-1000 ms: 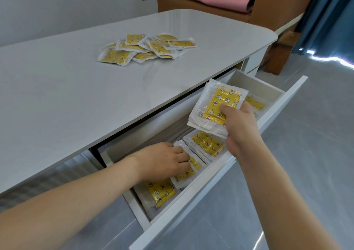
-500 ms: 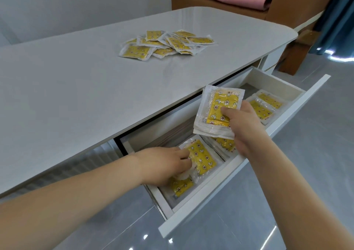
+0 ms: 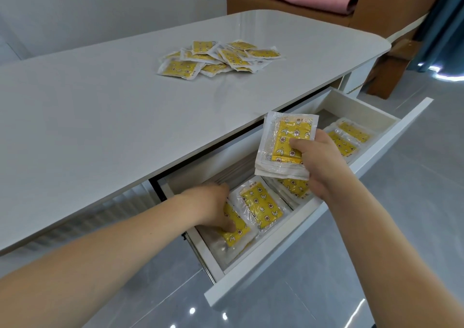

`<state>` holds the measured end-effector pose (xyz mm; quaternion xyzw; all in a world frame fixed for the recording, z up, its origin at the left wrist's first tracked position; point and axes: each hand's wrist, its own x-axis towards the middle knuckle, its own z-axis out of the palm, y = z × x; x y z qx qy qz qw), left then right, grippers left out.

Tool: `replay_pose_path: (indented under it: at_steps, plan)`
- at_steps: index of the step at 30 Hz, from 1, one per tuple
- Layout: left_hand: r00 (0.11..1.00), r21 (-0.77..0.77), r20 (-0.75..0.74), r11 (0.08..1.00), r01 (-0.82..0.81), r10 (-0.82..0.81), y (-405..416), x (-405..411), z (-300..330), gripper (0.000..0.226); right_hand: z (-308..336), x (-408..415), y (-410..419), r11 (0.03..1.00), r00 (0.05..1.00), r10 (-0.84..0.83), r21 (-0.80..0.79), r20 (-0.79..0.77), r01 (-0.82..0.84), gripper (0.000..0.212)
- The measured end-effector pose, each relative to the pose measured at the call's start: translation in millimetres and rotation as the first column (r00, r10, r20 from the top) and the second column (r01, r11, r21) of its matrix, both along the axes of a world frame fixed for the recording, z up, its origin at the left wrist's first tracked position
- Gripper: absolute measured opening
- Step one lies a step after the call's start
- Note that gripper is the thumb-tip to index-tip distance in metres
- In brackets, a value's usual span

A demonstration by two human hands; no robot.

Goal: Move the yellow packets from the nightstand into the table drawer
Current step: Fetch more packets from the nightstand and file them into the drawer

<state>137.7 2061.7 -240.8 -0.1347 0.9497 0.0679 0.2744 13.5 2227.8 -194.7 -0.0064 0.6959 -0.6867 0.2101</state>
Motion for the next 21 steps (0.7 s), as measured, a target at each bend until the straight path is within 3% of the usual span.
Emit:
replay_pose_path:
  at_steps: [5, 8, 10, 13, 15, 17, 19, 21]
  plan:
    - [0.998, 0.030, 0.004, 0.998, 0.061, -0.061, 4.6, 0.9, 1.9, 0.097, -2.1, -5.4, 3.8, 1.000, 1.000, 0.010, 0.020, -0.006, -0.010, 0.028]
    - [0.998, 0.049, -0.063, 0.999, -0.021, 0.024, 1.9, -6.0, 6.5, 0.074, -2.2, -7.8, 6.3, 0.999, 1.000, 0.021, 0.028, -0.023, -0.021, 0.028]
    - [0.979, 0.042, -0.188, 0.996, -0.076, 0.082, -0.9, -14.6, 9.8, 0.051, 0.2, -7.8, 8.7, 0.998, 0.998, 0.047, 0.045, -0.043, -0.045, 0.026]
    - [0.904, 0.250, -0.338, 0.951, -0.181, 0.260, -4.3, -25.8, 17.3, 0.037, 4.6, -6.3, 13.8, 0.984, 0.988, 0.151, 0.099, -0.036, -0.146, 0.027]
    - [0.820, 0.549, -0.324, 0.799, -0.243, 0.472, -4.6, -29.7, 23.9, 0.032, 12.5, -4.0, 17.0, 0.959, 0.968, 0.252, 0.137, 0.000, -0.250, 0.032]
    - [0.725, 0.822, -0.177, 0.505, -0.262, 0.665, -3.1, -35.2, 32.7, 0.026, 24.2, -7.8, 17.1, 0.910, 0.933, 0.359, 0.217, 0.013, -0.353, 0.036]
    - [0.693, 0.938, -0.012, 0.248, -0.241, 0.721, 0.5, -40.0, 40.3, 0.025, 34.5, -17.0, 17.2, 0.848, 0.899, 0.437, 0.327, 0.012, -0.417, 0.037]
    - [0.705, 0.957, 0.011, 0.198, -0.213, 0.709, 7.0, -46.8, 44.4, 0.025, 42.7, -27.1, 19.8, 0.811, 0.884, 0.467, 0.399, -0.002, -0.428, 0.035]
